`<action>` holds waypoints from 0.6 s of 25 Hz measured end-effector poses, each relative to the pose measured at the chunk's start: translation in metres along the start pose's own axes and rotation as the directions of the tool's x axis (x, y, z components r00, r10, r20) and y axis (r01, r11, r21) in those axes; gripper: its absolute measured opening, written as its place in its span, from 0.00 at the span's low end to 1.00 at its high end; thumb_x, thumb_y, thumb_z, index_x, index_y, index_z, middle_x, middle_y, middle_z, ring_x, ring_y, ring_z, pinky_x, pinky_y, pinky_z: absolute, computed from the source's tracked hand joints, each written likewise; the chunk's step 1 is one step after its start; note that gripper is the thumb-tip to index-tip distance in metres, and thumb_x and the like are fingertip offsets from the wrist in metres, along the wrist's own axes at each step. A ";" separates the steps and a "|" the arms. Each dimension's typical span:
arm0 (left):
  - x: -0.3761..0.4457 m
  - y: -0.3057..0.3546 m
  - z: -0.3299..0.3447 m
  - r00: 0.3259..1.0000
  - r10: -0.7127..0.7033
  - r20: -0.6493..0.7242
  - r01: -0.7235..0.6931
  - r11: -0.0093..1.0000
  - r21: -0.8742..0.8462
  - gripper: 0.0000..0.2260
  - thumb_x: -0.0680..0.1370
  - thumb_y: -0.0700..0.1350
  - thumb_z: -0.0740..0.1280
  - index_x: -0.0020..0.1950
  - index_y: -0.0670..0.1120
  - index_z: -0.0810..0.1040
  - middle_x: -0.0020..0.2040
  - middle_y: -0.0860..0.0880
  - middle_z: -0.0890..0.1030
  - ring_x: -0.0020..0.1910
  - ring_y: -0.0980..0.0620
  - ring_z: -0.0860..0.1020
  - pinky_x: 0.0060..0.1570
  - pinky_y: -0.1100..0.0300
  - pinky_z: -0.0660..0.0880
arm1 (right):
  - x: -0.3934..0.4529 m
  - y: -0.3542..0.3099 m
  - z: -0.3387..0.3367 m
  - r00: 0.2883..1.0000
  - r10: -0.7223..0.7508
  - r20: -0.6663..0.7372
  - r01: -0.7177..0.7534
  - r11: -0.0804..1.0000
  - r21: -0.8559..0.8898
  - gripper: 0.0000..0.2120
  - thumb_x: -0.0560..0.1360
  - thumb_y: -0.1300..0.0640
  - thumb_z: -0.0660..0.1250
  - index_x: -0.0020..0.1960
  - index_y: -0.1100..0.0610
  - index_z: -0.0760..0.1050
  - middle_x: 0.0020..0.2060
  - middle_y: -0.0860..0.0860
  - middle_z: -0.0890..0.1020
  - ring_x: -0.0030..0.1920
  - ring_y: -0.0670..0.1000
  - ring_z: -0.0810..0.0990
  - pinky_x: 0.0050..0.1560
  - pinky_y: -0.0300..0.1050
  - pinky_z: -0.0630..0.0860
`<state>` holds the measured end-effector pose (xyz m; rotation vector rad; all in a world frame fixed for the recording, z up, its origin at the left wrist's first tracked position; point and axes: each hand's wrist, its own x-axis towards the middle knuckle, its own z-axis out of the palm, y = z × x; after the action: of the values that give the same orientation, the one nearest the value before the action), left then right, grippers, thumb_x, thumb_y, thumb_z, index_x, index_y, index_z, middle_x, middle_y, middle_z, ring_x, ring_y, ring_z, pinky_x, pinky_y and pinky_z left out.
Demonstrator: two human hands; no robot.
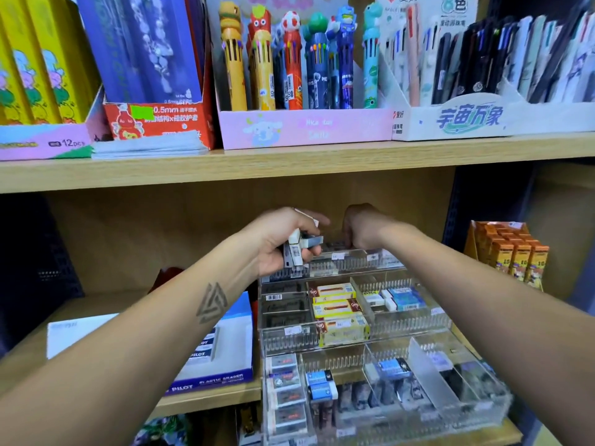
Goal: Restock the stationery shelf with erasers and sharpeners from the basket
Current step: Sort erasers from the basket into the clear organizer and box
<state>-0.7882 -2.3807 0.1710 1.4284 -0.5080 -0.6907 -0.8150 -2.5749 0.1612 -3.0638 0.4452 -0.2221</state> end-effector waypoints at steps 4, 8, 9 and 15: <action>-0.010 -0.008 -0.003 1.000 -0.015 0.023 0.016 0.997 -0.073 0.10 0.79 0.31 0.59 0.55 0.37 0.77 0.41 0.36 0.79 0.28 0.47 0.76 0.20 0.65 0.69 | -0.020 -0.009 -0.008 0.996 -0.004 -0.087 0.009 0.999 0.053 0.10 0.74 0.65 0.68 0.53 0.57 0.83 0.50 0.55 0.85 0.49 0.54 0.83 0.47 0.43 0.80; -0.022 -0.023 -0.002 1.000 0.010 0.003 -0.010 0.996 -0.087 0.10 0.78 0.30 0.61 0.55 0.36 0.78 0.43 0.35 0.81 0.27 0.46 0.76 0.21 0.65 0.69 | -0.081 -0.018 -0.009 0.996 -0.065 -0.056 0.084 0.611 0.787 0.17 0.74 0.74 0.66 0.58 0.61 0.81 0.49 0.56 0.85 0.45 0.48 0.83 0.46 0.34 0.79; -0.026 -0.027 0.000 0.999 0.035 -0.006 -0.036 0.996 -0.080 0.09 0.78 0.30 0.61 0.54 0.36 0.78 0.42 0.35 0.81 0.27 0.45 0.76 0.21 0.64 0.69 | -0.096 -0.018 -0.005 0.995 -0.099 -0.033 0.077 0.482 0.873 0.19 0.72 0.76 0.67 0.58 0.62 0.80 0.48 0.57 0.86 0.45 0.48 0.84 0.47 0.36 0.80; -0.049 -0.041 0.012 0.997 0.056 0.047 -0.052 0.996 -0.073 0.04 0.79 0.32 0.63 0.51 0.38 0.75 0.38 0.37 0.78 0.30 0.45 0.74 0.21 0.64 0.68 | -0.121 -0.016 0.020 0.990 -0.105 -0.090 0.113 0.243 0.964 0.15 0.69 0.71 0.75 0.54 0.63 0.81 0.44 0.60 0.85 0.47 0.54 0.84 0.52 0.45 0.81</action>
<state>-0.8366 -2.3554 0.1354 1.3286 -0.5531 -0.6958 -0.9222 -2.5249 0.1256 -1.7897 0.0024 -0.3425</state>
